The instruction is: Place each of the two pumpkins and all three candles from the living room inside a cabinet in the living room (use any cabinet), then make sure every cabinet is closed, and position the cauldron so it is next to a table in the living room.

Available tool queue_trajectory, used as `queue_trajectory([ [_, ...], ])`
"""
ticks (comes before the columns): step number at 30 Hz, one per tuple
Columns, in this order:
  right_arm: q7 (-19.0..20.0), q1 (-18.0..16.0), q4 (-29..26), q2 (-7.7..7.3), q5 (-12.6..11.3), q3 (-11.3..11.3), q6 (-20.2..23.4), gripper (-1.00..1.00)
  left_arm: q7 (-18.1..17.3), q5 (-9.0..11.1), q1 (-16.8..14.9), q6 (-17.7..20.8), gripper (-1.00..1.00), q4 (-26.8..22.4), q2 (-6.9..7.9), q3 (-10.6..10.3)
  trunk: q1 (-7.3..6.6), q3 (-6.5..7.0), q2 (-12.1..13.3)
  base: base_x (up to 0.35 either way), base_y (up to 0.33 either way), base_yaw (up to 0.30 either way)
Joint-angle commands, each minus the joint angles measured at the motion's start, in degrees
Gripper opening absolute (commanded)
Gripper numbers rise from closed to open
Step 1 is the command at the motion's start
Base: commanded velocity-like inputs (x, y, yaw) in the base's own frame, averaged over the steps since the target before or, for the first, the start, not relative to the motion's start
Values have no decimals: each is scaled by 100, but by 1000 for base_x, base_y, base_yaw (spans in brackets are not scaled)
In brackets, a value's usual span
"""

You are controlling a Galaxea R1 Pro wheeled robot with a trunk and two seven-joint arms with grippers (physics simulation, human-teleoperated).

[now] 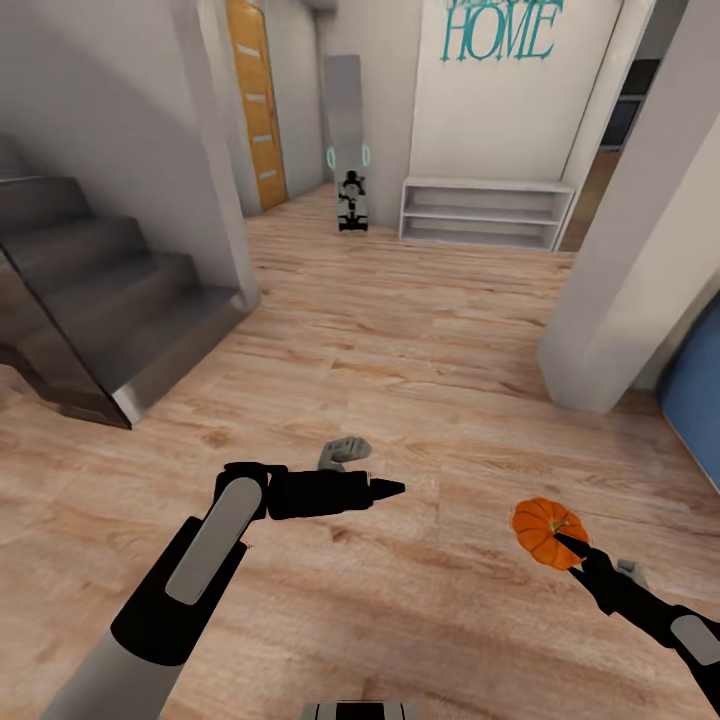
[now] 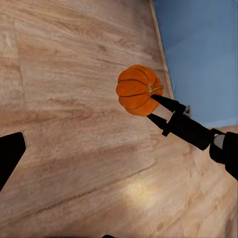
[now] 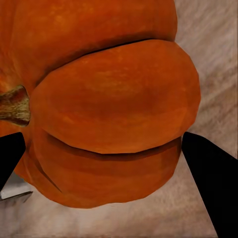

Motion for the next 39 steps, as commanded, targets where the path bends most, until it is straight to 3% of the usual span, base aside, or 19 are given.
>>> queue_trajectory([
  [1, 3, -2, -1, 0, -35, -33, 46, -100, 61, 54, -5, 4, 100, -3, 3, -8, -6, 25, 0, -206, 5, 239],
  [12, -4, -2, 3, 2, -35, -33, 39, -100, 87, 19, -5, 4, 100, -3, 1, 2, -34, 335, 14, -68, 1, 239],
  [28, -6, -2, 8, 2, -35, -33, 40, -100, 501, 1, -5, 4, 100, -1, -5, 9, -75, 781, 36, -2, 0, 242],
  [39, -6, -2, 8, 2, -35, -31, 42, -100, 1147, -1, -5, 4, 100, 6, -14, 9, -104, 1086, 51, 0, 0, 244],
])
